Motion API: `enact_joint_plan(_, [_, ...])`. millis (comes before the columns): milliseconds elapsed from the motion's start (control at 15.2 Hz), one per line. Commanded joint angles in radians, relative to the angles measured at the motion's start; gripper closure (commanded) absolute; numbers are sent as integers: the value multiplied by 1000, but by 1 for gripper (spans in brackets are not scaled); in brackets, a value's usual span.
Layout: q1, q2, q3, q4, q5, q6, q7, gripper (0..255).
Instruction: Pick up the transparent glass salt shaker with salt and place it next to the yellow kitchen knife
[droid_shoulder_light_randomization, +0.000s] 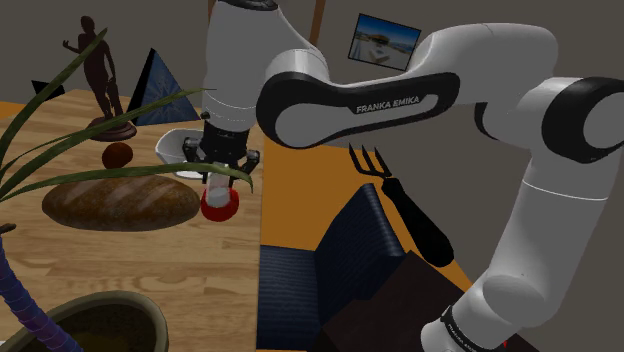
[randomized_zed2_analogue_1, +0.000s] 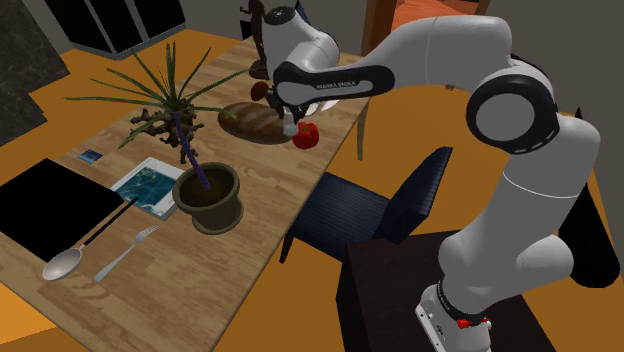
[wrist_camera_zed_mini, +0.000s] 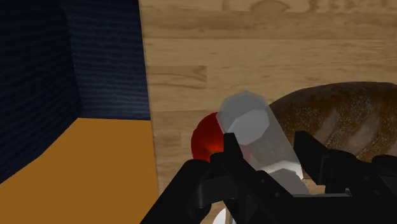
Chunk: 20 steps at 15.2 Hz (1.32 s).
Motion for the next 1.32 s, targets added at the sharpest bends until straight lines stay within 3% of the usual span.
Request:
enact_joint_plan(0, [-32, 4, -11, -13, 2, 26, -37, 255])
enact_joint_plan(660, [-111, 136, -93, 88, -51, 68, -201, 255])
enact_joint_plan(1254, [-124, 322, -172, 308, -106, 45, -354, 255])
